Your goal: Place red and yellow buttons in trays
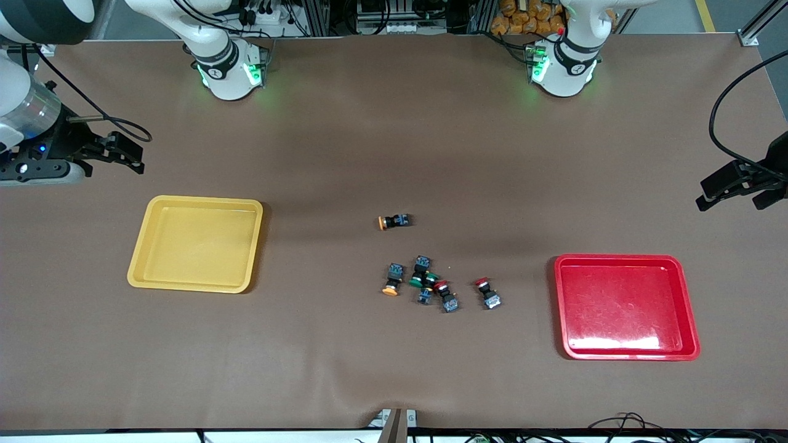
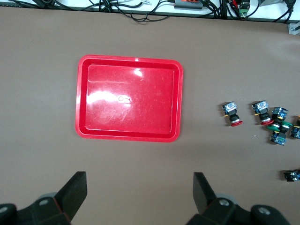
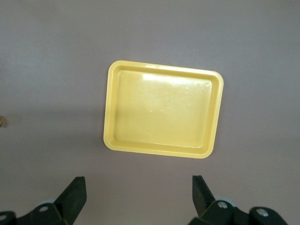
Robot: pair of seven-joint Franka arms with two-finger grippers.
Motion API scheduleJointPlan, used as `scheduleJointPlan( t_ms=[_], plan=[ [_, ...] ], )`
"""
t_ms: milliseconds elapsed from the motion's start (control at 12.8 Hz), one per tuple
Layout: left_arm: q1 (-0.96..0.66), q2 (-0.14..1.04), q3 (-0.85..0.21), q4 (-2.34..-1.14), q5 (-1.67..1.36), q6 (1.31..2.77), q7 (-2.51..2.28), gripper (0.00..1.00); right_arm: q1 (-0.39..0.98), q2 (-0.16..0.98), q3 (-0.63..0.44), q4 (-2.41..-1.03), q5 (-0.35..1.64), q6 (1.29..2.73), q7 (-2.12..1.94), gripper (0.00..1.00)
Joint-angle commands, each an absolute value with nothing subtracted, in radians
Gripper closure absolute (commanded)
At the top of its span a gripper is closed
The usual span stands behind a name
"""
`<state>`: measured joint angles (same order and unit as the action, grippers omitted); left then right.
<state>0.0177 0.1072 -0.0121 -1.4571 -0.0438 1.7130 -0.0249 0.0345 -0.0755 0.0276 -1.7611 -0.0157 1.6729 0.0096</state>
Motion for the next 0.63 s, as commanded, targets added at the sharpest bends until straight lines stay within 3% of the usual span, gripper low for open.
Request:
scheduleJointPlan(
  t_ms=[0, 548],
  plan=[
    [0.017, 0.118, -0.017, -1.431, -0.023, 1.692, -0.038, 0.00, 0.037, -0.063, 0.026, -1.733, -0.035, 1.657, 0.015, 0.00],
    [0.020, 0.140, -0.017, -1.440, -0.021, 1.692, -0.028, 0.00, 0.046, -0.063, 0.026, -1.727, -0.031, 1.649, 0.029, 0.00]
  ],
)
